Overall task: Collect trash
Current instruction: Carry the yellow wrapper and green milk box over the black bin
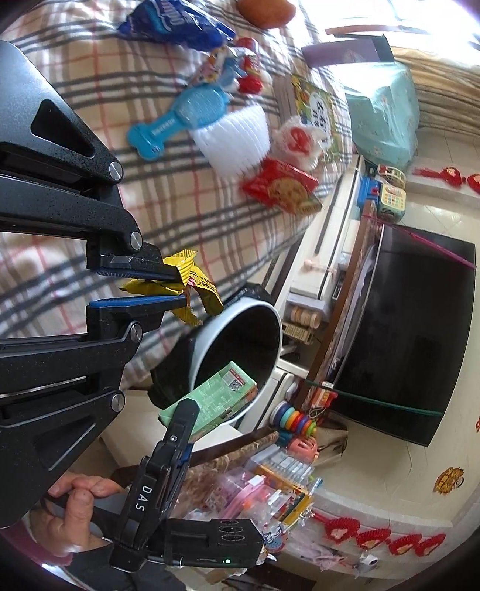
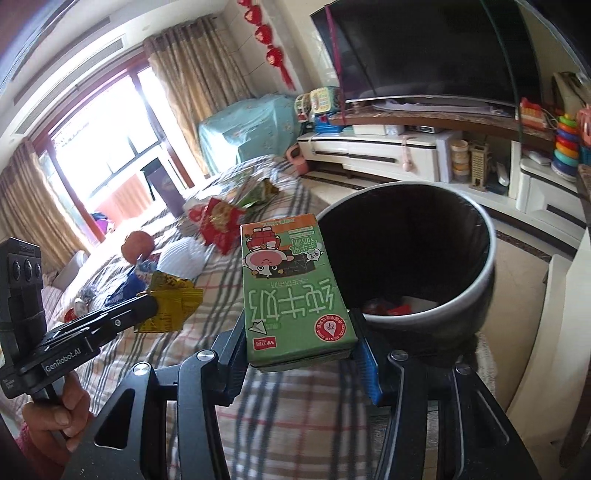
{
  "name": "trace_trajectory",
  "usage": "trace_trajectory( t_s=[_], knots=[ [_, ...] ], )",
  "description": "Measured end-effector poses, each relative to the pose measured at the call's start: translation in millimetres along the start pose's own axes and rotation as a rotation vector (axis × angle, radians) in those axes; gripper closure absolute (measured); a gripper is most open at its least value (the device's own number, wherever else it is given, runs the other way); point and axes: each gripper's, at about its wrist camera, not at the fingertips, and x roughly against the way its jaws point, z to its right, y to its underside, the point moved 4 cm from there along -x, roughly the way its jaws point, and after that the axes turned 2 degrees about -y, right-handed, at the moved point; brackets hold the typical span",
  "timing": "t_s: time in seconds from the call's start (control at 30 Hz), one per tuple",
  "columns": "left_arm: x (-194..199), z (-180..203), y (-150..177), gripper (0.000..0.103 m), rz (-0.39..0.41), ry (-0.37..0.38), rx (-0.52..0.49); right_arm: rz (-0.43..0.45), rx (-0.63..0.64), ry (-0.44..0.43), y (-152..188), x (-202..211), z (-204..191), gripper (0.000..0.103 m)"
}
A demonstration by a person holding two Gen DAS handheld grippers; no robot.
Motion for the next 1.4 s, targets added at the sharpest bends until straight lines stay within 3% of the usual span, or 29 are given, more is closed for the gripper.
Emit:
trace_trajectory(
  t_s=[0.6, 1.4],
  knots=[
    [-29.6, 42.1, -33.2, 0.096, 0.008, 0.060, -0.050, 0.021, -0.037, 0.083, -20.3, 7.9, 45.9, 0.053],
    [-73.9, 70.3, -58.1, 0.096, -0.020, 0.074, -0.086, -0.009, -0.048, 0.136, -43.6, -11.7, 81.5, 0.053]
  ],
)
